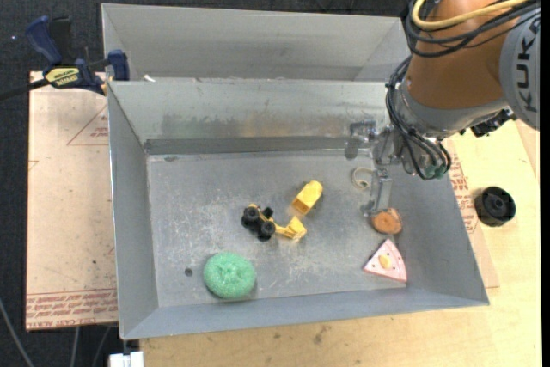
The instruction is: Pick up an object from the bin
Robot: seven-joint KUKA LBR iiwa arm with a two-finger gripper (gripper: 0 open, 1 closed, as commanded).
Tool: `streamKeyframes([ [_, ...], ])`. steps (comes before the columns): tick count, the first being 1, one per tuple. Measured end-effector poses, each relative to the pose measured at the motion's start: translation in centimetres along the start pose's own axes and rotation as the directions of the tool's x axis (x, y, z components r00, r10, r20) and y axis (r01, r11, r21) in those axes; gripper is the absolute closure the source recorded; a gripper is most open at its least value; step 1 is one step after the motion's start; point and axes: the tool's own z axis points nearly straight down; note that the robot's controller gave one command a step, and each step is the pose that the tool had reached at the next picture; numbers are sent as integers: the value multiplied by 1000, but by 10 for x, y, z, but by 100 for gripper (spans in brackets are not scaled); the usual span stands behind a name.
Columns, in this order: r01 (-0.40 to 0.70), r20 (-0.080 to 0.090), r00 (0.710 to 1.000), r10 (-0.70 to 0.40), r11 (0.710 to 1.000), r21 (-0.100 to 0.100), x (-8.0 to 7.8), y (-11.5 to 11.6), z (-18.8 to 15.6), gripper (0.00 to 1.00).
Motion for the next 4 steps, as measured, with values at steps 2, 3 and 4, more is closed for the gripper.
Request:
streamKeyframes([
  [2,52,17,998,-52,999,3,-21,18,32,0],
  [3,191,5,982,-191,982,1,-18,49,67,0],
  [4,266,12,964,-266,964,3,-34,64,97,0],
])
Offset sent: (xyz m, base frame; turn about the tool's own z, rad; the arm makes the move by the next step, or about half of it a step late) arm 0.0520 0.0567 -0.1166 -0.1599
